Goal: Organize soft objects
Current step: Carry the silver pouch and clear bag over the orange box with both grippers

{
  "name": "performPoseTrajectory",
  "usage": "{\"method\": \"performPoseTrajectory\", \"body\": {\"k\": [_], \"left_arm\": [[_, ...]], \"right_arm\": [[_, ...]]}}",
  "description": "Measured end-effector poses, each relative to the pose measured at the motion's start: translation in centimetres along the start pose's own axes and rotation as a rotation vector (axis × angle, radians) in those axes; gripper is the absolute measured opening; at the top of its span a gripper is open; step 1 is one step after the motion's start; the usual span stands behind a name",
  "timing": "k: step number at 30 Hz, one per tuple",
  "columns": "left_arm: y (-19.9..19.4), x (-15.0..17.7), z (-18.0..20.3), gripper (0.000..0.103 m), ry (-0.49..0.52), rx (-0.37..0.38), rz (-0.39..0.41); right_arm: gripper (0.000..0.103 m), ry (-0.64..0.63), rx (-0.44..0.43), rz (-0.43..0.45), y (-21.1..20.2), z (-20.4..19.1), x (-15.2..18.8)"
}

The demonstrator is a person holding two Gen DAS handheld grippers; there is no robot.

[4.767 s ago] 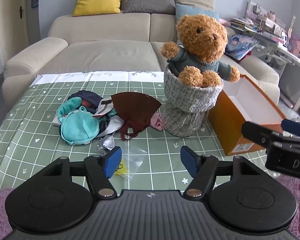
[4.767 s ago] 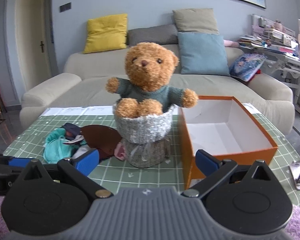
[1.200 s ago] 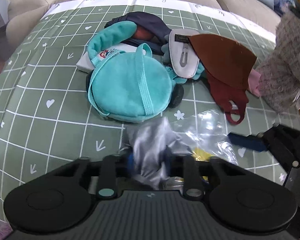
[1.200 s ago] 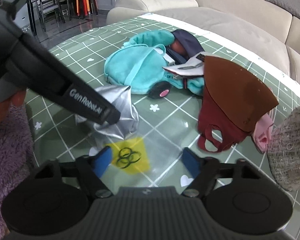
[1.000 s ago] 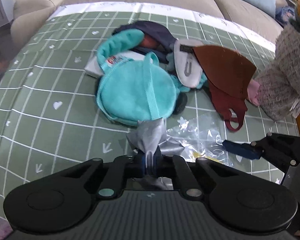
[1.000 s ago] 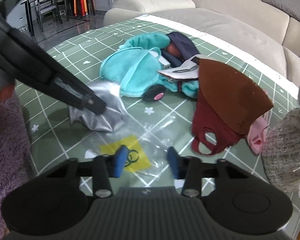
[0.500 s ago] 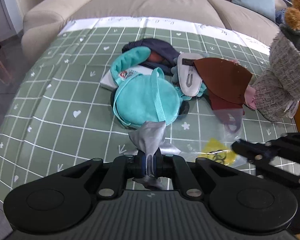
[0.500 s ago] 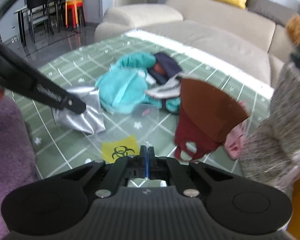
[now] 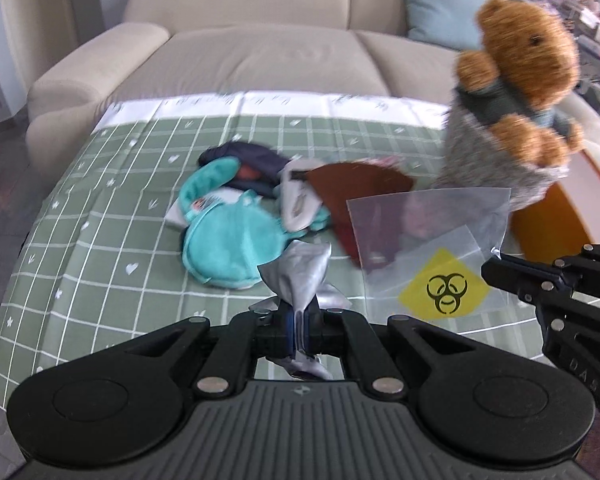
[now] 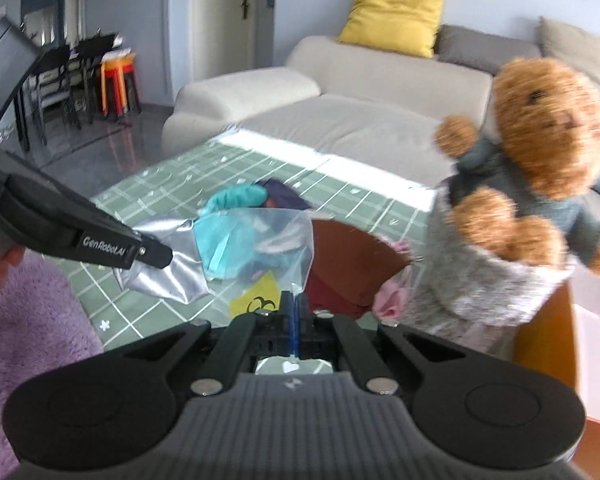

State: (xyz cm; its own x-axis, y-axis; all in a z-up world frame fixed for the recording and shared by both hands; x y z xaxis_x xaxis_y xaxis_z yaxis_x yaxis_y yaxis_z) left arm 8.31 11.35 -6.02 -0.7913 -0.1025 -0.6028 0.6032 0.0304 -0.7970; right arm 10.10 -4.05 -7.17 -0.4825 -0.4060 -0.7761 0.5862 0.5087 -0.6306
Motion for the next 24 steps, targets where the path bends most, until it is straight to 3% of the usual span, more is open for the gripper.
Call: {"method": "performPoseTrajectory", "body": {"k": [14, 24], "left_arm": [[-5.1, -1.2, 9.0, 0.004, 0.154, 0.163, 0.091], [-5.6, -2.6, 16.5, 0.004, 0.298, 0.294, 0.110]], "right_arm": [[0.000, 0.092, 0.125, 0.099, -10.2, 4.1, 1.7], [0.000, 0.157, 0.258, 0.120, -14.9, 8.4, 3.8]]}}
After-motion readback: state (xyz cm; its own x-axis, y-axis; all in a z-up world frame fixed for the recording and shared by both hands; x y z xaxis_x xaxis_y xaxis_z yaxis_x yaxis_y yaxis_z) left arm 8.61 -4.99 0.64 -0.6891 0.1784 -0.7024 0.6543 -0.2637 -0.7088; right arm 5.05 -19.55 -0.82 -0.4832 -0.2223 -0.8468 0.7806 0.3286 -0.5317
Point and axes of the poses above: each gripper's, at about its wrist camera, not at the fingertips, and y roughly the way its jaws point, z to its right, x to its underside, the point moved 4 cm from there along y, roughly the way its jaws point
